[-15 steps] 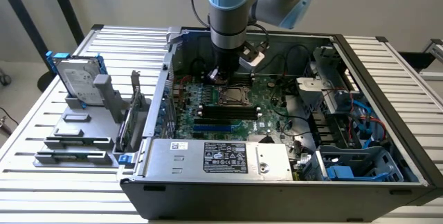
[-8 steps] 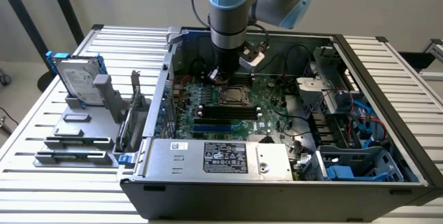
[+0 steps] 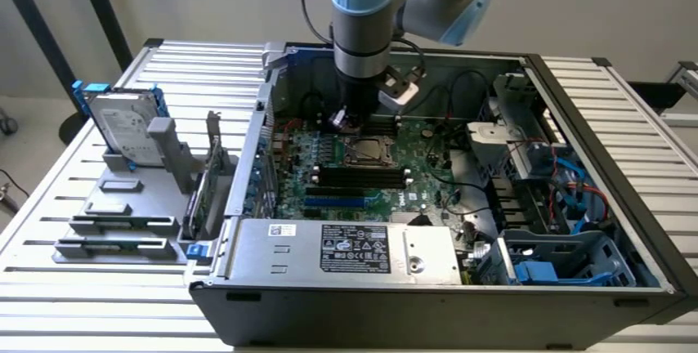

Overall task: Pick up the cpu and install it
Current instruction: 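Install the first cpu locking lever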

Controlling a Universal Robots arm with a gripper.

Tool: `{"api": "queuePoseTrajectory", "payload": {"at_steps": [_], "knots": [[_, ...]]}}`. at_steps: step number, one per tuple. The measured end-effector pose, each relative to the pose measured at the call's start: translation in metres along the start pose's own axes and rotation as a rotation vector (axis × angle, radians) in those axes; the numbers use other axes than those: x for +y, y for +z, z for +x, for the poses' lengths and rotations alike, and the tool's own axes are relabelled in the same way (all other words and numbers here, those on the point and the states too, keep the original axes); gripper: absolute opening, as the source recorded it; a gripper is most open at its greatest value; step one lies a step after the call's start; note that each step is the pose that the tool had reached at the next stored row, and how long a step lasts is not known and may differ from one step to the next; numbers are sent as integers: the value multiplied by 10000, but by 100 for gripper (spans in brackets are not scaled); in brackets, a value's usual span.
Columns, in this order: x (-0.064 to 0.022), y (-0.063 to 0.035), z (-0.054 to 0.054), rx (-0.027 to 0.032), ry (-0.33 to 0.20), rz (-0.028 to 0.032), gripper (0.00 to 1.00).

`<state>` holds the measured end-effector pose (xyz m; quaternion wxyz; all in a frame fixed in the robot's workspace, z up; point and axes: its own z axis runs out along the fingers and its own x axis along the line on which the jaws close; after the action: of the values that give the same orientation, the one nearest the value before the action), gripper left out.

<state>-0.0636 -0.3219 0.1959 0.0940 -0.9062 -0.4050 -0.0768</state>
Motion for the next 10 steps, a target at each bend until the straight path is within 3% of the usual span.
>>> {"api": "queuePoseTrajectory", "payload": {"at_steps": [10], "knots": [[57, 5, 52, -17, -1, -14, 11]]}}
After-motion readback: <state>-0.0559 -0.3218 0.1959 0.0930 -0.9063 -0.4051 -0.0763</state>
